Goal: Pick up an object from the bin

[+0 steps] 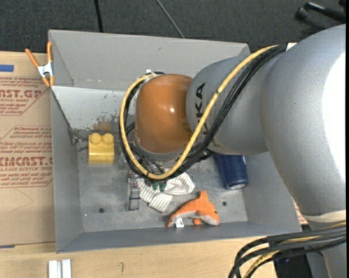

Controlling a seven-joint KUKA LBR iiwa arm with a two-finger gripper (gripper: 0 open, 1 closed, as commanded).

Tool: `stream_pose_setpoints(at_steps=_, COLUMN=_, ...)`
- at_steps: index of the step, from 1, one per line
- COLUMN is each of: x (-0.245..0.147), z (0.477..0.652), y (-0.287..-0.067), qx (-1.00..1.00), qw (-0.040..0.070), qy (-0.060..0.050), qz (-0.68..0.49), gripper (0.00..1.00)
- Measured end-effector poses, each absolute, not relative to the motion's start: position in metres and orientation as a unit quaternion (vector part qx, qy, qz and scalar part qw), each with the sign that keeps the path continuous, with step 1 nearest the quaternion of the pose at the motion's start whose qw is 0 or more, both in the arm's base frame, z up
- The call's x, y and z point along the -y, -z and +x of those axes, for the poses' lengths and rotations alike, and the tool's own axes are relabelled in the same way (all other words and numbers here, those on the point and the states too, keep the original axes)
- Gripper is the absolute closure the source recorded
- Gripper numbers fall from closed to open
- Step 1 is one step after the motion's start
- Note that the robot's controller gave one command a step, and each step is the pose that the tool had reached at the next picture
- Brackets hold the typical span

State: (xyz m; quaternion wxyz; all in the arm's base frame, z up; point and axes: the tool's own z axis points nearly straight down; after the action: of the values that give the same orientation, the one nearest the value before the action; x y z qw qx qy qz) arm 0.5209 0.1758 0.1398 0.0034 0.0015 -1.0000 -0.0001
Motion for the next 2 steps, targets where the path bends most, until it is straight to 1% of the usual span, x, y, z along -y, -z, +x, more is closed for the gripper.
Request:
stream_pose_setpoints(at_steps=1, x=-0.175, z=0.523, y=-0.144, qx=1.0, qw=0.0, qy=0.001, qz=0.001, gripper=0.0)
stream_pose_setpoints(at_steps=2, x=-0.142, z=0.528, y=-0.143, qx=0.999, qw=0.0, qy=0.002, qz=-0.032, gripper=0.0)
